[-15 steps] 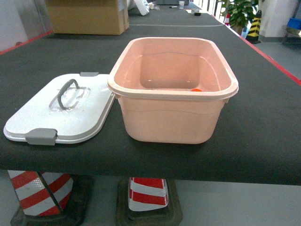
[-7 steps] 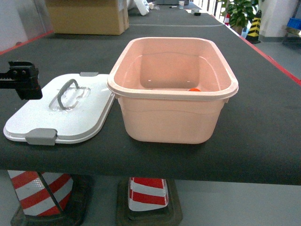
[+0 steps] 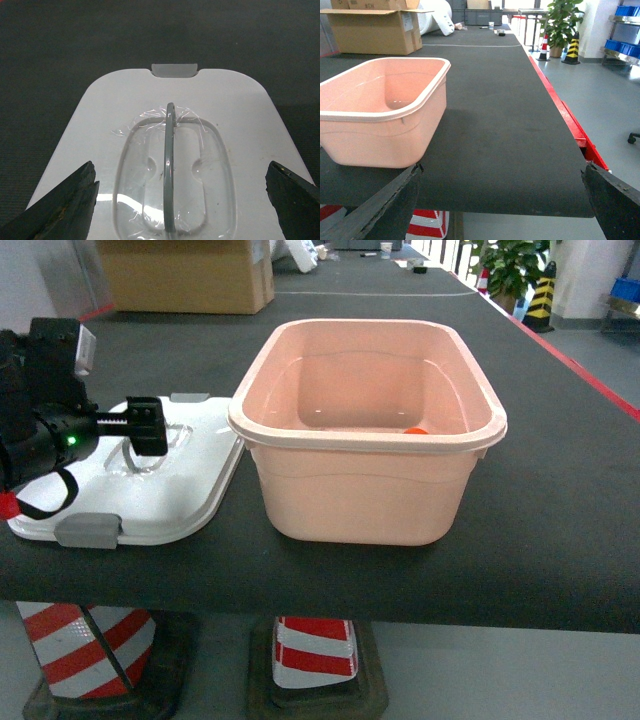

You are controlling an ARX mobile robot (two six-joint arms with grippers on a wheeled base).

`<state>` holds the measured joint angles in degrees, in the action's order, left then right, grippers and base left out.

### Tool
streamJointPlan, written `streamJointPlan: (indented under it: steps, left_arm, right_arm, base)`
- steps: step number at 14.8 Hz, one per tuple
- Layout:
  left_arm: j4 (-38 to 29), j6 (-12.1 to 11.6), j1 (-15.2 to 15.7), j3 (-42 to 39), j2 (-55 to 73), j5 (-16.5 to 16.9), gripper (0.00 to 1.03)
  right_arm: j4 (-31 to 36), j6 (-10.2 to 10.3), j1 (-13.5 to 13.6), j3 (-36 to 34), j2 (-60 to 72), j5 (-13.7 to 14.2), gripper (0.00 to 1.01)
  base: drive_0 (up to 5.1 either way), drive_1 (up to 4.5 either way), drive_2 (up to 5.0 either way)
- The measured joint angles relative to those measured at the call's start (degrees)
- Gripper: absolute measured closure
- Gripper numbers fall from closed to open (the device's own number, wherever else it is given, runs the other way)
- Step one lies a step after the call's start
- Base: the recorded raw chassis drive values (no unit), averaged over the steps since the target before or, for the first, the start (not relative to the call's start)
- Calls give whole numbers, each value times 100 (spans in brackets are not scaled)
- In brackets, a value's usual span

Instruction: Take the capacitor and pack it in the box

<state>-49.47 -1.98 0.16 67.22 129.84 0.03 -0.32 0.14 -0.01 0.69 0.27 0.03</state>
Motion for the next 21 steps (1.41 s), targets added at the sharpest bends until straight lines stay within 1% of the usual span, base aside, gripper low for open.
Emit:
streamJointPlan:
  steps: [1,5,8,9,13,14,20,21]
  left_arm:
    - [138,-4,-26,295,262,-22,5]
    - [505,-13,-83,1064,920,-24,5]
    - [719,-17,-81,1305,977,-35,37]
    - [791,-28,-74,1366,979,-31,50]
    - [898,-149,9,1379,979,-46,96]
    - [894,-151,33,1379,979,-20,101]
    - [938,-146,151,1281,745,-28,101]
    - [1113,-101,256,1174,203,-87,101]
  right_arm:
    - [0,0,0,0,0,0,3]
    - [2,0,0,0,0,-2,3]
    - [0,0,0,0,0,-2,3]
    - [0,0,0,0,0,-2,3]
    - [0,0,0,0,0,-2,3]
    - [0,0,0,0,0,-2,3]
    - [2,0,0,0,0,-2,3]
    - [-2,0,0,0,0,-2,3]
  base:
    - [0,0,0]
    - [0,0,0]
    - [0,0,0]
    - [0,0,0]
    - [0,0,0]
    - [0,0,0]
    - [0,0,0]
    - [0,0,0]
